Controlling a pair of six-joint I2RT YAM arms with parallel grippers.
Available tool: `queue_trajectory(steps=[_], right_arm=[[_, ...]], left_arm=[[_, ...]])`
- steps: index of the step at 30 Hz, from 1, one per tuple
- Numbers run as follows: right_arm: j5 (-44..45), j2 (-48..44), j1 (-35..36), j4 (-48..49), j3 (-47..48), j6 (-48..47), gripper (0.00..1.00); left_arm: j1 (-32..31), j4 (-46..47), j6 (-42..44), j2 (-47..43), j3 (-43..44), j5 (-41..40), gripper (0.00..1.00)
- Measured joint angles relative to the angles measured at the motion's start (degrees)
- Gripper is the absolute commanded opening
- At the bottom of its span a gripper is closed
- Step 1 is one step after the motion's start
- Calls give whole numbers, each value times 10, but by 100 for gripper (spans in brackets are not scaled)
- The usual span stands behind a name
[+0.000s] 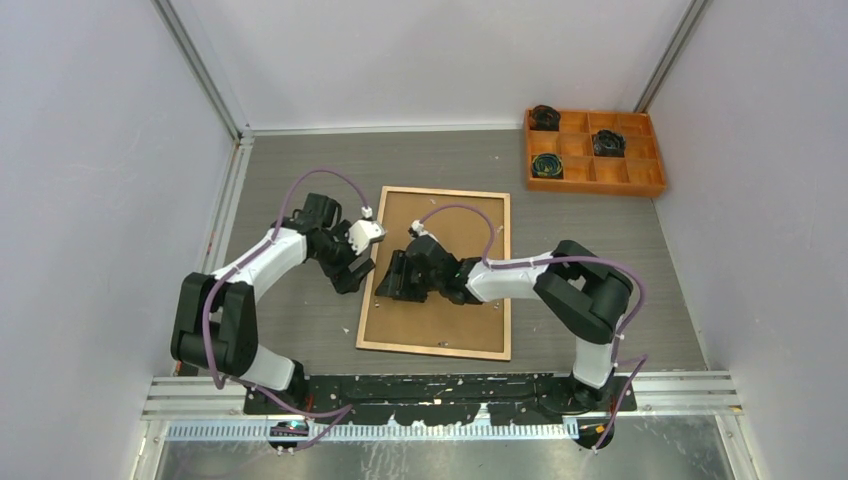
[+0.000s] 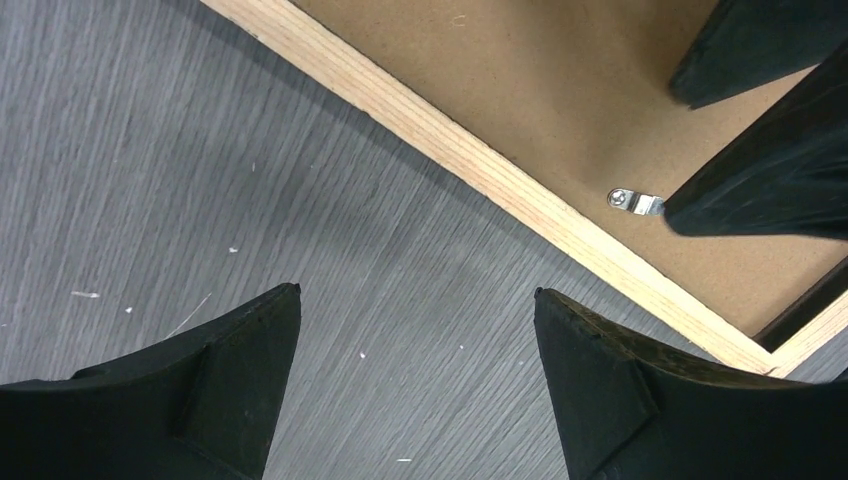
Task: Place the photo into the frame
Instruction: Install the photo frame item at the center of the board.
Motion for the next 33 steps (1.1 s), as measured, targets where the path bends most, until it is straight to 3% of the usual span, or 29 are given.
queue_trajectory(steps=[14, 33], right_arm=[[-13, 34, 19, 51, 12, -2, 45], [-26, 55, 27, 68, 25, -5, 41]], left_arm=[[0, 4, -2, 38, 8, 17, 87], [0, 10, -3, 59, 16, 19, 87]])
